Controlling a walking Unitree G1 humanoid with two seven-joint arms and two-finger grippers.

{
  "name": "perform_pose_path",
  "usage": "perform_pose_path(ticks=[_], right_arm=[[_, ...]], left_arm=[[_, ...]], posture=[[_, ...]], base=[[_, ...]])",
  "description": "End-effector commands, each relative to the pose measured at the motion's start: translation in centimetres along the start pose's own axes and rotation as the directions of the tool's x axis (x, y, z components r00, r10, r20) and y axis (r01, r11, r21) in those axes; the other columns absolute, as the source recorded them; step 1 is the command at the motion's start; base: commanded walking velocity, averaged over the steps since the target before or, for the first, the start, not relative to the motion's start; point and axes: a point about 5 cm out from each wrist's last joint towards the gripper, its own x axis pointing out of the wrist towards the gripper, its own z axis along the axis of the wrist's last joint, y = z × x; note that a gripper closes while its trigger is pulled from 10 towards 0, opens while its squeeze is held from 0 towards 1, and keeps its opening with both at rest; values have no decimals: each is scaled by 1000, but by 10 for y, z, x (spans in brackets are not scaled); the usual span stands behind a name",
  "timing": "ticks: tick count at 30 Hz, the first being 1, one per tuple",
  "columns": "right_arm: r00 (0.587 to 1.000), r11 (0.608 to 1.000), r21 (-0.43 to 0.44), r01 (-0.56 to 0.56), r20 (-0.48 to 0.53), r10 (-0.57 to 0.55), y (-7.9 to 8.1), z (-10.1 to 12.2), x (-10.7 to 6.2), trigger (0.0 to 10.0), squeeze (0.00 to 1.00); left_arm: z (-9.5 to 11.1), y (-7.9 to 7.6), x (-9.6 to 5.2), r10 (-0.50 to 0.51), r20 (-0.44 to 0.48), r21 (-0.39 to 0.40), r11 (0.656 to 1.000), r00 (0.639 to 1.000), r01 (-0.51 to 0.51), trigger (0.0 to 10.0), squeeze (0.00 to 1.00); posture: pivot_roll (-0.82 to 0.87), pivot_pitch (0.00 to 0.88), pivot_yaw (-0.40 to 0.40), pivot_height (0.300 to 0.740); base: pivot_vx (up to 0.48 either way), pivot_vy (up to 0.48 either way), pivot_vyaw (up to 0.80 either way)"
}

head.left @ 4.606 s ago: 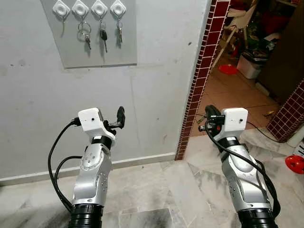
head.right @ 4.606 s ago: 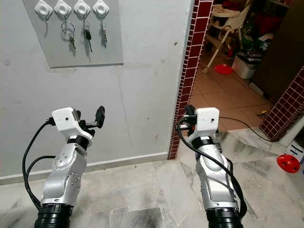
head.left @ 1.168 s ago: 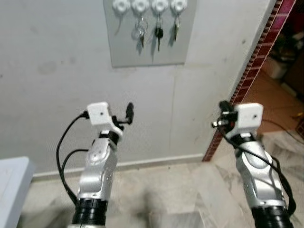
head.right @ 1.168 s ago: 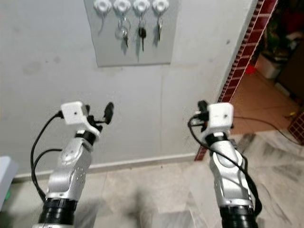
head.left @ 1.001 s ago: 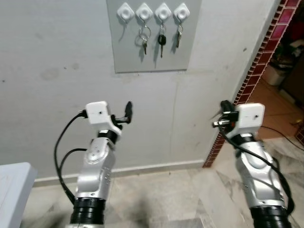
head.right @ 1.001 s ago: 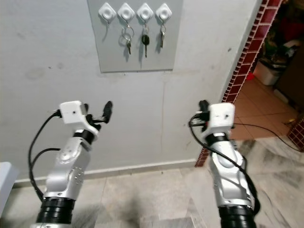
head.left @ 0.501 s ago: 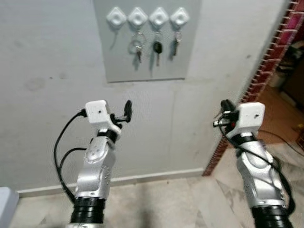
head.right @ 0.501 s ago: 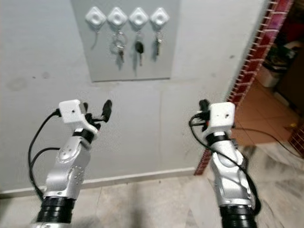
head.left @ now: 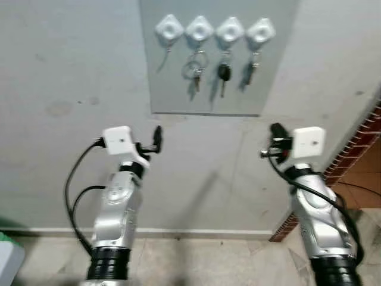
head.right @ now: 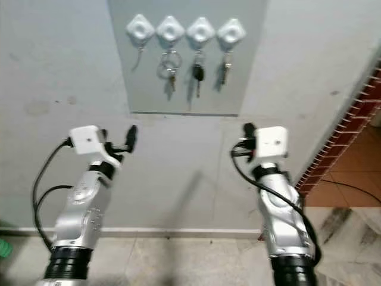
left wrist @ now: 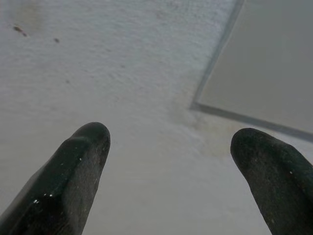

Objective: Hang keys on a hook

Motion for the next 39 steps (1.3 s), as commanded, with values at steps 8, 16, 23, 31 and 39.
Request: perform_pose_path(ticks=[8, 16, 23, 31, 39], right_arm=[[999, 999, -1, 42, 22, -42, -13, 4, -3, 10000, 0], [999, 999, -9, 34, 13, -33, -12, 3, -2, 10000, 0], [986, 983, -95, -159, 37, 164, 3, 10, -1, 10000, 0], [893, 902, -102, -419, 134, 430, 37, 37, 13, 10000, 0], [819, 848, -70, -526, 226, 527, 57, 62, 24, 10000, 0]], left_arm=[[0, -16, 1, -25, 7, 3, 1000, 1000, 25, 10000, 0], [4, -18, 2, -41, 24, 18, 999, 999, 40, 10000, 0], [13, -23, -3, -88, 60, 101, 992, 994, 82, 10000, 0], [29, -18, 1, -86, 99, 103, 992, 991, 75, 10000, 0], [32, -21, 0, -94, 106, 108, 991, 990, 83, 10000, 0]], posture=[[-13, 26, -30, 740], [-13, 36, -30, 740], [-13, 45, -30, 740], [-2, 46, -30, 740], [3, 43, -32, 740]], base=[[91, 0, 0], [0, 0, 0], [0, 0, 0], [0, 0, 0], [0, 0, 0]])
